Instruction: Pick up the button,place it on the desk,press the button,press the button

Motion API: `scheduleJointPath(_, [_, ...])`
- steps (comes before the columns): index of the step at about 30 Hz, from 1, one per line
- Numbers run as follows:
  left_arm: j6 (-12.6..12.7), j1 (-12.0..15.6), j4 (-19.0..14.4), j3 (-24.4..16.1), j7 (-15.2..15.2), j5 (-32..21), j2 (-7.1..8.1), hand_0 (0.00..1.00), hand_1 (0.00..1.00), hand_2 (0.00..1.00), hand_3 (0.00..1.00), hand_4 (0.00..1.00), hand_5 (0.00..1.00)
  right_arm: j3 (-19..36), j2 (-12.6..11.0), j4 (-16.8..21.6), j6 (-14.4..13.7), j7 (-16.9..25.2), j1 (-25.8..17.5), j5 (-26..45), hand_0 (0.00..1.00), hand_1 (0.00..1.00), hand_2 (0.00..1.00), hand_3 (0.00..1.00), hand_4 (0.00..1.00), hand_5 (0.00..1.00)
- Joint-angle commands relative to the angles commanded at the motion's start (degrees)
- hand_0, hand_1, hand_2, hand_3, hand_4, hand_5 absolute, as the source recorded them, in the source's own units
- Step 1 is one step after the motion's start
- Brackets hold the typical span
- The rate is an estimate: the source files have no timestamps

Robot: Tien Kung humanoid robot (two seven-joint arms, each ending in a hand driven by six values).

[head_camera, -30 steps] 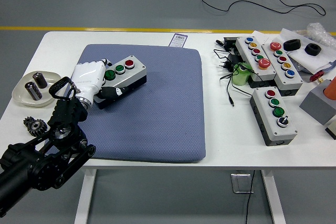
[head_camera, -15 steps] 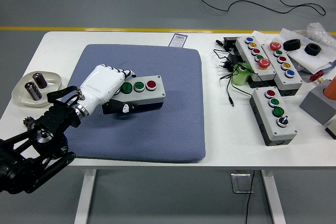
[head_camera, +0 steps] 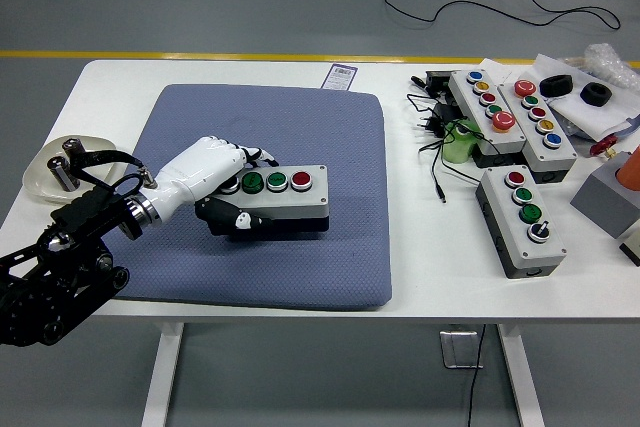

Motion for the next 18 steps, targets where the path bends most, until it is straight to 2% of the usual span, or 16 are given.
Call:
scheduleJointPath(1, [-0.13,0.04,0.14,-0.11,0.54,1.21,-0.03,0.272,0.046,0.102,0.311,0.256,0.002,-0.02,0.00,0.00,0.01,0.00,0.01,-0.03,0.653,0.653,0.675,0.590,0.435,0.287])
scheduleJointPath(2, [-0.29,0.12,0.19,-0.24,0.99,2.31,-0.03,0.348,0.254,0.274,0.656,0.392,0.002,-0.03,0.00,0.00,0.01,0.00,0.01,-0.05,0.653,0.653,0.675,0.591,0.434,0.287])
scheduleJointPath(8, [-4.19,0.58,0.22,-1.25,3.73,7.42,0.00,0.348,0.254,0.274,0.656,0.392,0.002,-0.11,-0.02,0.00,0.02,0.00,0.04,0.04,0.653,0.653,0.675,0.591,0.434,0.287])
scheduleJointPath(9, [-4.54,0.68,0.13,-1.46,4.00,7.86,0.03,0.799,0.818,0.862,0.943,0.885,0.220,-0.14,-0.02,0.00,0.03,-0.01,0.04,0.06,0.653,0.653,0.675,0.590,0.434,0.286])
scheduleJointPath(14, [-6.59,1.44,-0.86,-3.52,4.66,9.64,0.10,0.799,0.818,0.862,0.943,0.885,0.220,-0.15,0.01,0.00,0.02,-0.04,0.08,0.09,0.653,0.653,0.675,0.590,0.434,0.286])
scheduleJointPath(15, [-6.82,1.77,-1.49,-4.21,4.87,9.90,0.18,0.998,0.992,0.998,0.998,0.983,0.373,-0.13,0.02,0.00,0.02,-0.04,0.09,0.03,0.652,0.653,0.675,0.590,0.434,0.285])
scheduleJointPath(18, [-7.06,2.99,-4.05,-6.51,5.01,9.83,0.57,0.998,0.992,0.998,0.998,0.983,0.373,-0.06,0.02,0.00,0.02,-0.03,0.11,-0.08,0.652,0.653,0.675,0.590,0.434,0.285])
